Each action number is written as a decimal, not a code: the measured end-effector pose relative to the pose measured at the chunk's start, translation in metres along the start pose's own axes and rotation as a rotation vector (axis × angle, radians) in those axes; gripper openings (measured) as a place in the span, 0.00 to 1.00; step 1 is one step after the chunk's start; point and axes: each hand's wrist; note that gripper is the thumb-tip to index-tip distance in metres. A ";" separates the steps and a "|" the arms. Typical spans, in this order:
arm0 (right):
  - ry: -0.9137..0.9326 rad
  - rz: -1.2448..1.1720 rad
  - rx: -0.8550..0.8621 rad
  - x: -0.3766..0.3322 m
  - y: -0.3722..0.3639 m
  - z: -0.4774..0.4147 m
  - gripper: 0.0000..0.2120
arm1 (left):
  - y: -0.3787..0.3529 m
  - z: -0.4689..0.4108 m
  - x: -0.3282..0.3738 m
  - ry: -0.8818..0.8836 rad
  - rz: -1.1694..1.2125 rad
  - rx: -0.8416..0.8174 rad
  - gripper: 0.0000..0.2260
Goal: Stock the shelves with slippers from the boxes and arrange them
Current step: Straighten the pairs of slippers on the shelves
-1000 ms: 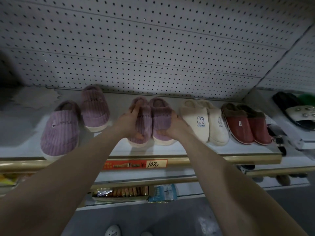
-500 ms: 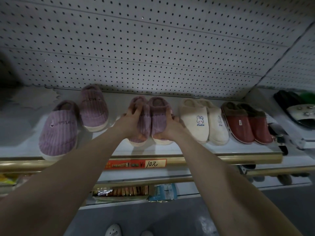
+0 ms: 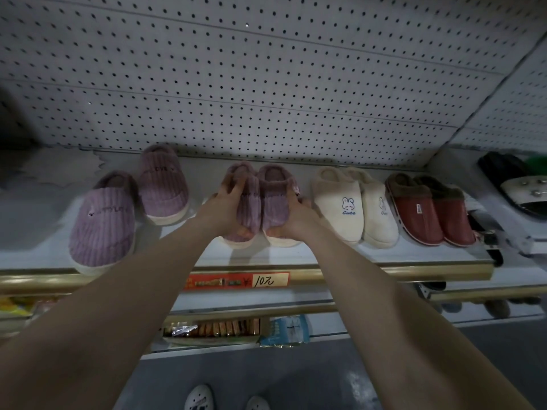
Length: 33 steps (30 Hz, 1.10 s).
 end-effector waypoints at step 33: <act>0.311 0.094 0.298 -0.022 0.003 0.013 0.32 | 0.018 0.039 0.024 0.050 -0.207 0.253 0.25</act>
Point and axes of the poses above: each hand's wrist, its own z-axis away from the middle knuckle, its own y-axis out of the back of the hand, x = y × z, and after that the axes turned 10 degrees about -y, right-handed
